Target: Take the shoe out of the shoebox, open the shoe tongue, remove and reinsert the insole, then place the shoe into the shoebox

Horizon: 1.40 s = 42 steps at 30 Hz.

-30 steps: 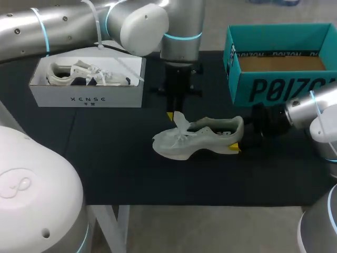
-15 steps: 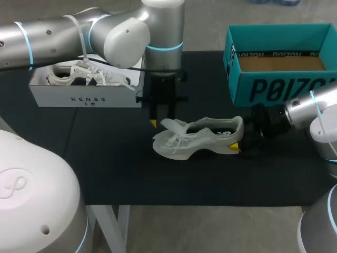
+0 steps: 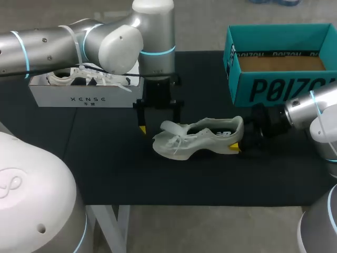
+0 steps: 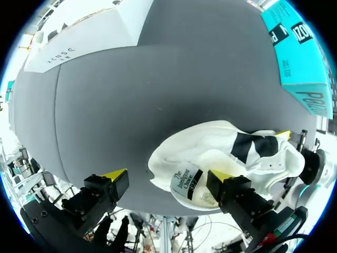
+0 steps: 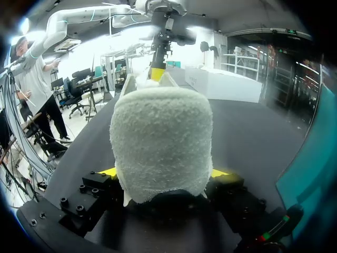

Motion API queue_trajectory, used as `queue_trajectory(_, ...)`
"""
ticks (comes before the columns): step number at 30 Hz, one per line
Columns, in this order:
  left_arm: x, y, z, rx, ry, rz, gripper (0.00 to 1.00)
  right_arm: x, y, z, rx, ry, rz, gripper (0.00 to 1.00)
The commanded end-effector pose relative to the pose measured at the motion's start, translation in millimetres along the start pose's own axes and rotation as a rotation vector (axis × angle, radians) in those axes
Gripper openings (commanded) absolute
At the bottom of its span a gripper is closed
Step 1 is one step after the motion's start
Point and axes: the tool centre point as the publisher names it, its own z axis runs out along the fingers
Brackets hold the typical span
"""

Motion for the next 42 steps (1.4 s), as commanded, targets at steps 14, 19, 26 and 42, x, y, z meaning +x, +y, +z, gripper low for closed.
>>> queue_trajectory(14,-4.5,0.6,-60.4,0.014,0.144,0.021,1.0,1.1,-3.7,2.5,0.004,-0.001,0.001,0.0)
queue_trajectory(19,9.1,-7.9,-90.6,-0.014,0.151,0.159,1.0,1.1,-3.7,2.5,0.004,-0.001,0.001,0.0)
queue_trajectory(26,12.8,-12.8,-120.6,-0.276,-0.106,0.759,1.0,1.1,-3.7,2.5,0.004,-0.001,0.001,0.0)
queue_trajectory(42,16.5,-12.6,-119.8,-0.226,-0.007,0.944,1.0,1.1,-3.7,2.5,0.004,-0.001,0.001,0.0)
